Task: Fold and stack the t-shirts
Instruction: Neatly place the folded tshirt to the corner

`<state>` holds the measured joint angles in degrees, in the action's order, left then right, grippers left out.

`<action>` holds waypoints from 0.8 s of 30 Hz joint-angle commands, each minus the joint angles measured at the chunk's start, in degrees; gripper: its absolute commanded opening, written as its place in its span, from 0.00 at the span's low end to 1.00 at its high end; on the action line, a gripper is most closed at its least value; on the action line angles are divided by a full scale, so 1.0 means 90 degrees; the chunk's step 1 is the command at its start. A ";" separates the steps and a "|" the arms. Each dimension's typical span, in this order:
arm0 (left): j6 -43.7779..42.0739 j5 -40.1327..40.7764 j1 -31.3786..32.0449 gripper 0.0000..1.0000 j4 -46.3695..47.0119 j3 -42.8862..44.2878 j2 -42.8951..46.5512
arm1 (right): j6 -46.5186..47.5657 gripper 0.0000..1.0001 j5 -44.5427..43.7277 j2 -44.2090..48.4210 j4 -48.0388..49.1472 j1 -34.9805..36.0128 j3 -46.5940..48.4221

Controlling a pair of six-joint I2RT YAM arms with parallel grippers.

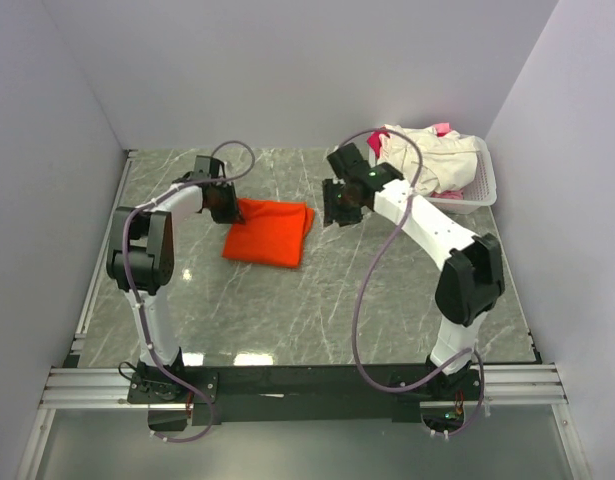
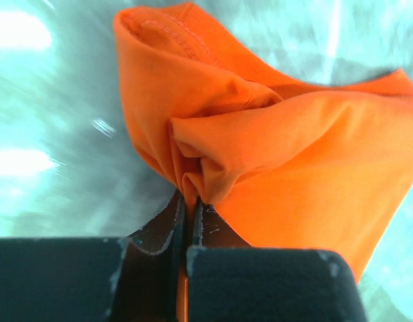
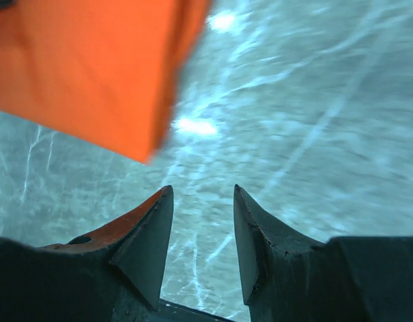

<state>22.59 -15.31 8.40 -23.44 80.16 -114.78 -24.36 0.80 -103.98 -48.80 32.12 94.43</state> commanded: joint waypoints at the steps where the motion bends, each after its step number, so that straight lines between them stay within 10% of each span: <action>1: -0.0459 0.0821 -0.0249 0.00 -0.0325 0.0780 -0.0166 | 0.0098 0.48 -0.0537 0.0411 -0.0389 -0.0248 0.0093; 24: -0.0684 0.1975 -0.1773 0.00 -0.1341 0.4619 -0.2197 | 0.0900 0.48 0.0107 0.0304 -0.0574 -0.1225 0.0523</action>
<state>17.80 1.39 -4.93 -34.98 119.20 -133.91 -17.04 0.80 -101.47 -54.15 21.71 98.65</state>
